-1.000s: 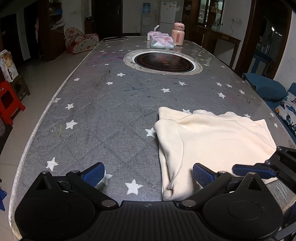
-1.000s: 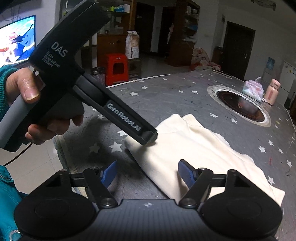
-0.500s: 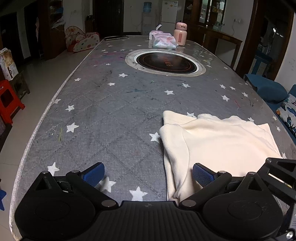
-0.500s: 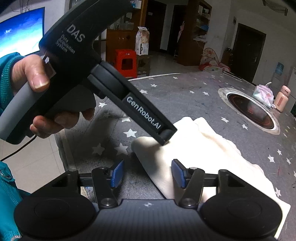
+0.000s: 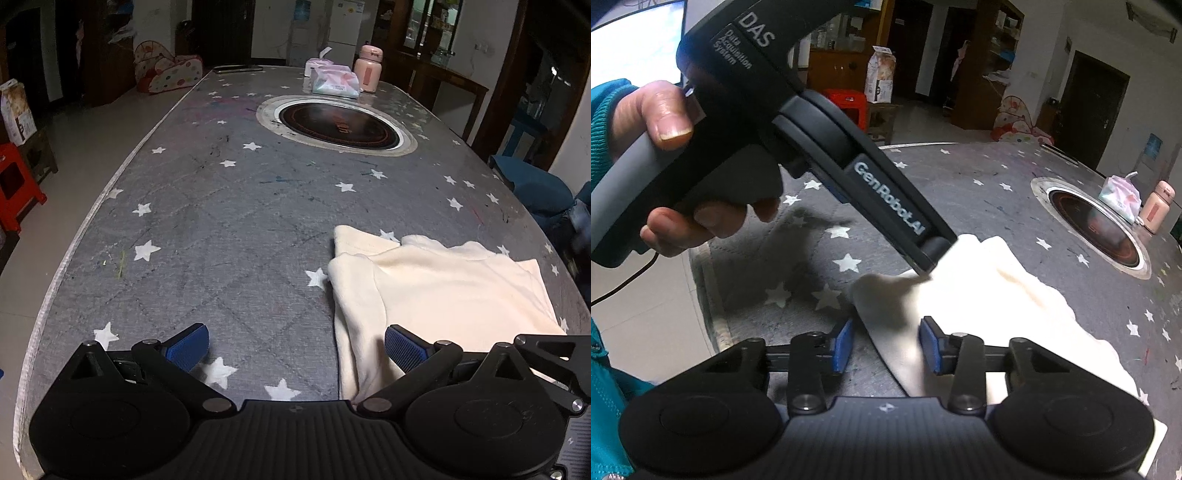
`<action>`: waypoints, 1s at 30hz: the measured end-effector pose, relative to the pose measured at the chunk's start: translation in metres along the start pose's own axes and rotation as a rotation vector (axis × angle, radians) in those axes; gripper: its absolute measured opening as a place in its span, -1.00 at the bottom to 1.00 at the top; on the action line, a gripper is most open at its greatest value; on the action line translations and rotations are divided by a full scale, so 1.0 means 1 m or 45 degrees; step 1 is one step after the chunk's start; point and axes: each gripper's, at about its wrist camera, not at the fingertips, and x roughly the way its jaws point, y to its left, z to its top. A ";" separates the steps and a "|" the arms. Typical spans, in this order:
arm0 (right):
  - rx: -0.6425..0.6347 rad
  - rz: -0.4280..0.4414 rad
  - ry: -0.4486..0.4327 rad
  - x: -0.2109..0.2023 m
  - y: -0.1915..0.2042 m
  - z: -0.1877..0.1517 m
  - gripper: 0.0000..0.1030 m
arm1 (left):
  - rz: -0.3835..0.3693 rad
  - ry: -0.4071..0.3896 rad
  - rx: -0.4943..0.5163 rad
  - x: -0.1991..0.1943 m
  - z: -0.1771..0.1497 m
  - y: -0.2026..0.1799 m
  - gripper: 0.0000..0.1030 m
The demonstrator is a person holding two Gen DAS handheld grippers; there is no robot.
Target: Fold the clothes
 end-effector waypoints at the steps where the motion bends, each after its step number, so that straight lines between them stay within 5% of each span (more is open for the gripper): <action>1: 0.006 -0.005 0.000 0.000 0.000 0.000 -0.31 | -0.002 0.003 -0.006 0.000 0.000 0.001 1.00; 8: 0.060 -0.015 -0.012 0.000 -0.007 0.000 -0.52 | -0.044 -0.002 -0.061 -0.002 0.002 0.007 1.00; 21: -0.078 -0.035 -0.021 0.009 0.005 0.005 -0.31 | -0.057 0.016 -0.116 -0.003 0.003 0.014 1.00; 25: -0.054 -0.038 -0.053 0.009 -0.001 0.004 -0.58 | -0.105 0.027 -0.145 -0.004 0.003 0.014 1.00; 30: 0.085 0.017 -0.093 0.001 -0.022 0.006 -0.67 | -0.161 0.062 -0.208 0.000 0.004 0.010 1.00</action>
